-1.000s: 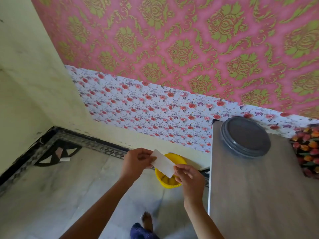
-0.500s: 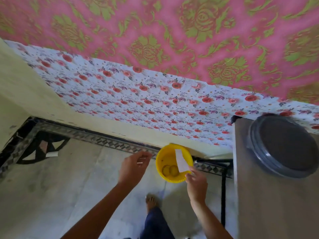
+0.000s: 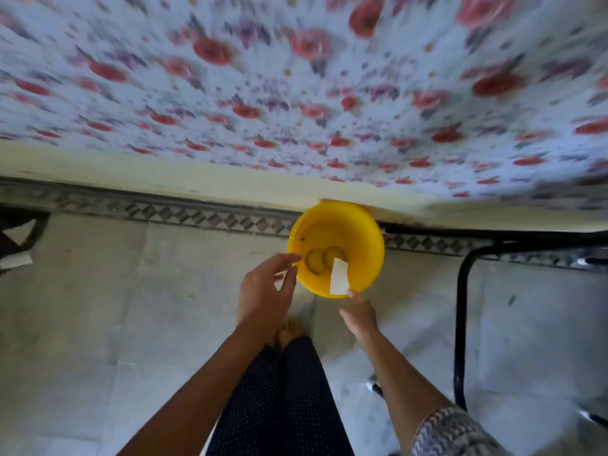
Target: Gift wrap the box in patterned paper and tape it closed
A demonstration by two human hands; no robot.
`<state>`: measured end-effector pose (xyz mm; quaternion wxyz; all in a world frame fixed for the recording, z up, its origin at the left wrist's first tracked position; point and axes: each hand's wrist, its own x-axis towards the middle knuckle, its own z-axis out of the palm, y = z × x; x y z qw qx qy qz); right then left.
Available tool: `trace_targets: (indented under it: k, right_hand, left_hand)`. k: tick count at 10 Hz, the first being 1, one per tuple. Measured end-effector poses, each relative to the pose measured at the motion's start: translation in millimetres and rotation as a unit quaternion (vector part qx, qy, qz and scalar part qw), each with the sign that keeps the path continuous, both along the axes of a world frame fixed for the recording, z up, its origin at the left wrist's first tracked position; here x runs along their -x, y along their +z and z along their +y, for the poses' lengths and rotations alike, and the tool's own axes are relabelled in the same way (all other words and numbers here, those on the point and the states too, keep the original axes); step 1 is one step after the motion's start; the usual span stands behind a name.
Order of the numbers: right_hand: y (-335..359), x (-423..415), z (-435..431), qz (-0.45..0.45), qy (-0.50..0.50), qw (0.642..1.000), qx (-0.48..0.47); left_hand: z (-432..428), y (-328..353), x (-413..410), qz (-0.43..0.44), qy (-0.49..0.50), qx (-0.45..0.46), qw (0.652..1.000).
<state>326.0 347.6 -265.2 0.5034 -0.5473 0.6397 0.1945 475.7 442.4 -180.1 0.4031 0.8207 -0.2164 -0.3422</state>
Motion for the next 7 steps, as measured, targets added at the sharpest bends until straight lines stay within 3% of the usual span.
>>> trace_targets:
  k: [3, 7]
  right_hand:
    - [-79, -17, -7, 0.016, 0.002, 0.999, -0.047]
    - [-85, -5, -12, 0.007, -0.010, 0.997, -0.076]
  left_hand:
    - [2, -80, -9, 0.012, -0.024, -0.021, 0.999]
    - [8, -83, -11, 0.027, -0.046, -0.030, 0.998]
